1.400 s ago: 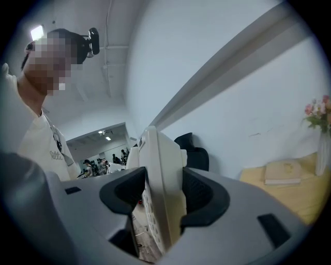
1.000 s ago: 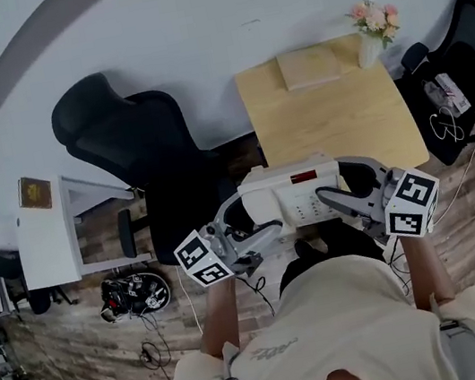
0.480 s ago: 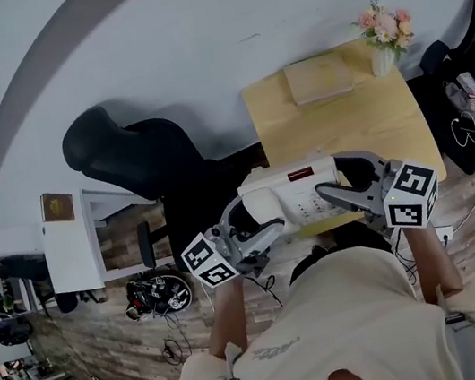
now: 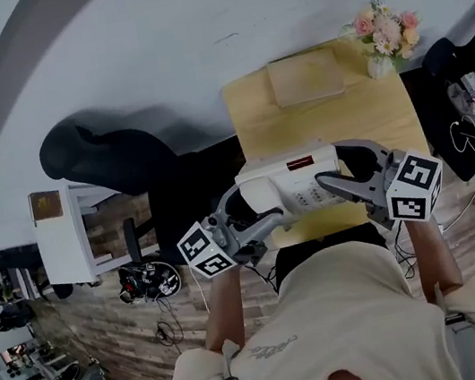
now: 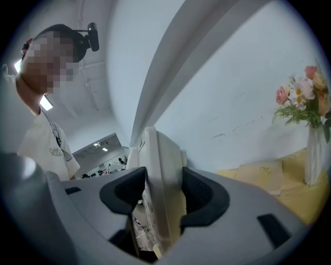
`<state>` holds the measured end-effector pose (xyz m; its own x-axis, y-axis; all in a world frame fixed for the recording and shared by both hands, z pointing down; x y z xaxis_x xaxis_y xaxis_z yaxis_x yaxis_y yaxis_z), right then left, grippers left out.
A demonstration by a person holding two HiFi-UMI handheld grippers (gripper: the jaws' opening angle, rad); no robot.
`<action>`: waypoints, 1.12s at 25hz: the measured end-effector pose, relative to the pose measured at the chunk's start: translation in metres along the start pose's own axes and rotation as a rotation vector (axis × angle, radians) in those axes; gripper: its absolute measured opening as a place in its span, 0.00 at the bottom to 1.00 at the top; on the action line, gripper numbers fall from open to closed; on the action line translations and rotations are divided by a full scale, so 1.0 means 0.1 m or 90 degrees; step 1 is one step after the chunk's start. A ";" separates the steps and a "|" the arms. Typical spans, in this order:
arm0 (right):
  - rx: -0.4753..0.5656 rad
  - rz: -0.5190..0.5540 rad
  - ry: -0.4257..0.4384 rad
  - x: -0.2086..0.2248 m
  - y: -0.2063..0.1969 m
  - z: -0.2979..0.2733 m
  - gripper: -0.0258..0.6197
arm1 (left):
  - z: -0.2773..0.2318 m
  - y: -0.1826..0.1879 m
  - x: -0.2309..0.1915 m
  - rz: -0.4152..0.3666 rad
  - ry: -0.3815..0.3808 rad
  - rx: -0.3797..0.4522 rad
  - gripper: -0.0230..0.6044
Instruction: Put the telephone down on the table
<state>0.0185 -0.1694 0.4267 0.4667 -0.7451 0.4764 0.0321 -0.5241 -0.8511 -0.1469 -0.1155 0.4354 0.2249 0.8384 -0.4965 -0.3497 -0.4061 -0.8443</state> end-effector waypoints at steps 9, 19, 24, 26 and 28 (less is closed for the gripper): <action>-0.024 -0.044 -0.008 0.44 -0.07 -0.21 0.38 | -0.08 -0.10 -0.45 0.050 0.015 0.001 0.63; -0.057 -0.043 0.021 0.51 -0.02 -0.74 0.38 | 0.23 0.04 -0.79 0.060 0.039 0.004 0.63; -0.084 -0.067 0.037 0.58 -0.14 -0.98 0.38 | 0.40 0.02 -0.93 0.066 0.062 0.005 0.63; -0.093 -0.085 0.040 0.69 -0.27 -1.05 0.38 | 0.43 -0.07 -1.06 0.079 0.066 0.000 0.63; -0.105 -0.112 0.035 0.86 -0.44 -1.12 0.38 | 0.44 -0.23 -1.24 0.099 0.066 -0.003 0.63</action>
<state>-0.0414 -0.2564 0.5300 0.4174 -0.6559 0.6290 -0.0387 -0.7044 -0.7088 -0.2068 -0.1947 0.5249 0.2617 0.7236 -0.6387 -0.3839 -0.5291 -0.7567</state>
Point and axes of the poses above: the fingertips, and each gripper's own axes: z backward along the fingers, x to its right, y out of its top, the point moved 4 cm from there along z, backward along the fingers, and after that the axes turned 14 degrees about -y, right-handed, at the moved point
